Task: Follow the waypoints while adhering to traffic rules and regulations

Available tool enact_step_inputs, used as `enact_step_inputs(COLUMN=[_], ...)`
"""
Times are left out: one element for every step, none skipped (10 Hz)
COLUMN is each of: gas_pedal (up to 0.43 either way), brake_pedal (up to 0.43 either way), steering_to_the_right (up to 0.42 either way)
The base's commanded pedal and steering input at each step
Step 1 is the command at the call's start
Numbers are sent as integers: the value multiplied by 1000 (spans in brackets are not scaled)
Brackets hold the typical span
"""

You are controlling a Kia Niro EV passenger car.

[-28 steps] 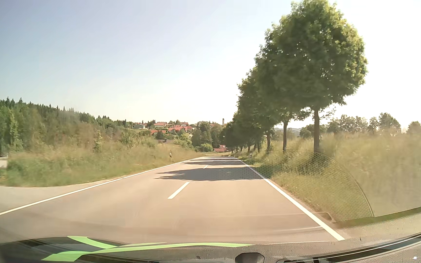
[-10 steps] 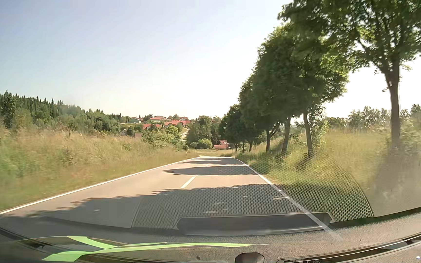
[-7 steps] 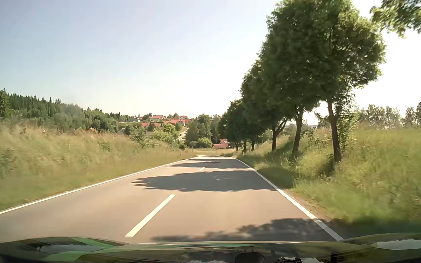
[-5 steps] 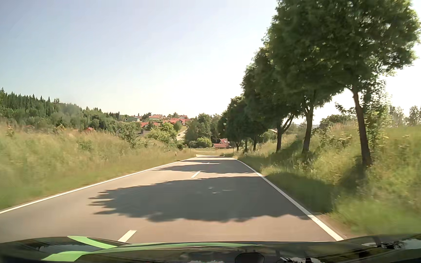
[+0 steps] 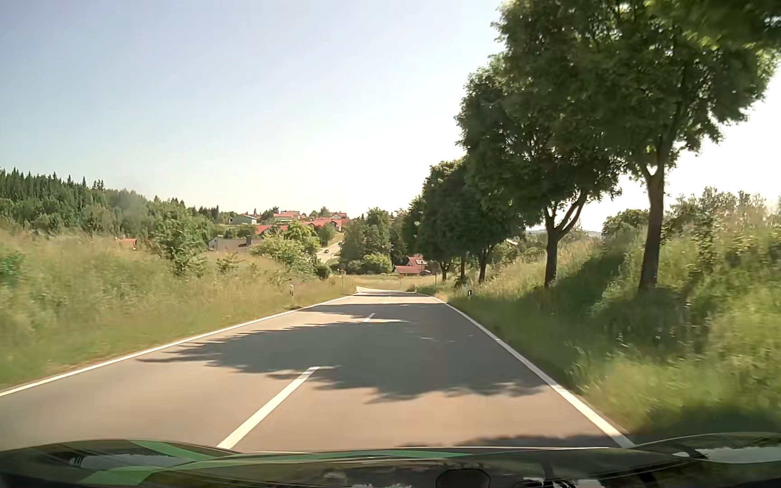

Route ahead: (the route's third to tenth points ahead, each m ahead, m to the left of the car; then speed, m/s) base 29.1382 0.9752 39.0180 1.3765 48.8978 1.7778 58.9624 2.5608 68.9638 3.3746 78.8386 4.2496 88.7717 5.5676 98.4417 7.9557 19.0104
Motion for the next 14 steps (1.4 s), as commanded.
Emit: enact_step_inputs(gas_pedal=[87, 87, 87, 79, 47, 28, 20, 20, 20, 20, 20, 20, 20, 20], brake_pedal=[0, 0, 0, 0, 0, 0, 0, 0, 0, 0, 0, 0, 0, 0], steering_to_the_right=[0, 0, -3, -3, -3, -3, -4, -4, -4, -5, -6, -7, -8, -8])
